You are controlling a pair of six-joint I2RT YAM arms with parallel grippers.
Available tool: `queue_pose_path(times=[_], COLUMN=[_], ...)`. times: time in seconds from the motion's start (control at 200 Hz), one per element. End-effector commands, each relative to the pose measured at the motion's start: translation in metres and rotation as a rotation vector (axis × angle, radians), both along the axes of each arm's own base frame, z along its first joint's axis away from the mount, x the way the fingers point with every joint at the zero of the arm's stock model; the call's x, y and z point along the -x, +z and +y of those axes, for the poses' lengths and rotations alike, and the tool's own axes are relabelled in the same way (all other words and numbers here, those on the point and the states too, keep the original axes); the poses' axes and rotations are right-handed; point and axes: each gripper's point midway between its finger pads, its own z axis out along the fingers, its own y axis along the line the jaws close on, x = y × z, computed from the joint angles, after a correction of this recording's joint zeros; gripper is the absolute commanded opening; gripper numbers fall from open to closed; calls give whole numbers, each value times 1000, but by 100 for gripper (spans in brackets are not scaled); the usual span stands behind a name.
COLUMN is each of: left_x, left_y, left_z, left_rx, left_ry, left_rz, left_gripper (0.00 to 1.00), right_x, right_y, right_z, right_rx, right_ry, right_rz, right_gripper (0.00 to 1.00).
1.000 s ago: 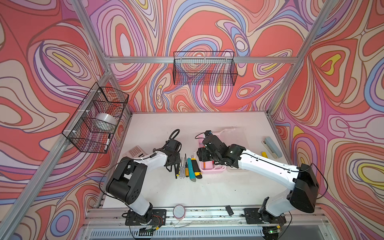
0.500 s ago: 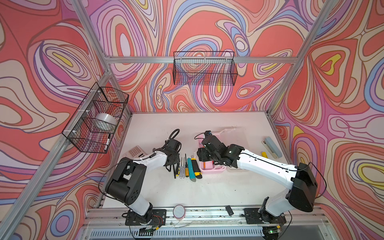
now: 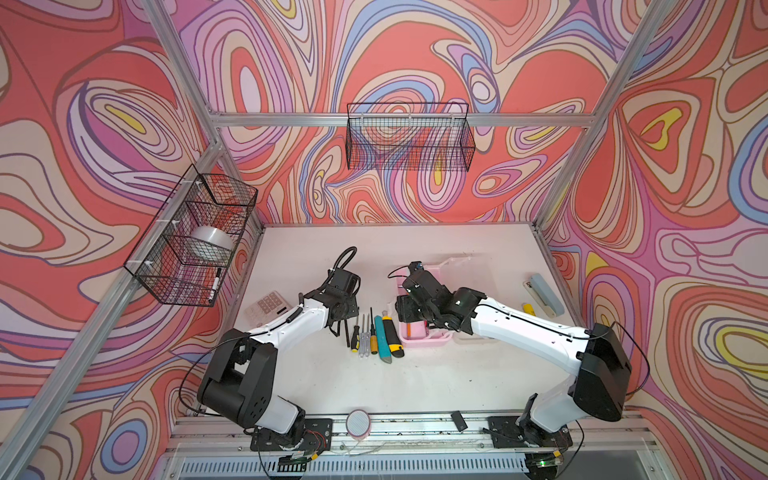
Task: Pack the tool kit
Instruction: 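Lift the black hex key toward the pink box with the left gripper, then lower the black hex key into the pink box and open the left gripper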
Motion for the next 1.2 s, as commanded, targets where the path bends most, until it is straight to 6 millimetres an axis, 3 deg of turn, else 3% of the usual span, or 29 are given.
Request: queue_pose_path(times=[0.0,0.115,0.235,0.361,0.491,0.726,1.097,1.197], left_x=[-1,-1,-2,-4,-15,-32,-42,-42], left_y=[40,68,89,95,89,68,9,2], left_z=[-20,-50,-99,-148,-181,-210,-225,-230], left_rx=[130,241,337,385,416,447,424,425], left_ry=[-45,-96,-179,-250,-274,-287,-251,-262], left_rz=[-55,-104,-132,-139,-140,-94,7,37], left_gripper=[0,0,0,0,0,0,0,0], right_x=[-7,-10,-13,-14,-9,-2,-4,-4], right_y=[24,33,40,41,45,44,26,27], right_z=[-10,-23,-40,-54,-63,-83,-88,-87], right_rx=[-21,-38,-54,-52,-59,-42,-35,-40], right_ry=[-27,-61,-97,-123,-142,-179,-194,-191], right_rz=[-47,-65,-78,-80,-87,-92,-60,-58], right_gripper=[68,68,68,68,68,68,68,68])
